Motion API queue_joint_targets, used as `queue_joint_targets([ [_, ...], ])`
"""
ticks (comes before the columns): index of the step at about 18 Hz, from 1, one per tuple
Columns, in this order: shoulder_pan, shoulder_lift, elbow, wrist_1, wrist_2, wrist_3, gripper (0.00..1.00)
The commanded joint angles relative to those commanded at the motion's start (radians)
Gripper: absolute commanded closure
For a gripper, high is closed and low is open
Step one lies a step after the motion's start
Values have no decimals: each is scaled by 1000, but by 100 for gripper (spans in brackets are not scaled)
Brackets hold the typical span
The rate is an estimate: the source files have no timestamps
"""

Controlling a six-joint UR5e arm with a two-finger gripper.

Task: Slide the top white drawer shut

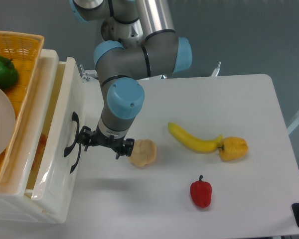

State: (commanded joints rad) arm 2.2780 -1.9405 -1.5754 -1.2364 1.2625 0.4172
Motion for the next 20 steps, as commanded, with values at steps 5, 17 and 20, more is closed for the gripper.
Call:
queue_joint_targets([
  [5, -5, -2, 0, -2, -3, -8, 0],
  [17, -26, -2, 0, -2, -3, -12, 0],
  [20, -28, -2, -2, -2, -5, -12, 0],
])
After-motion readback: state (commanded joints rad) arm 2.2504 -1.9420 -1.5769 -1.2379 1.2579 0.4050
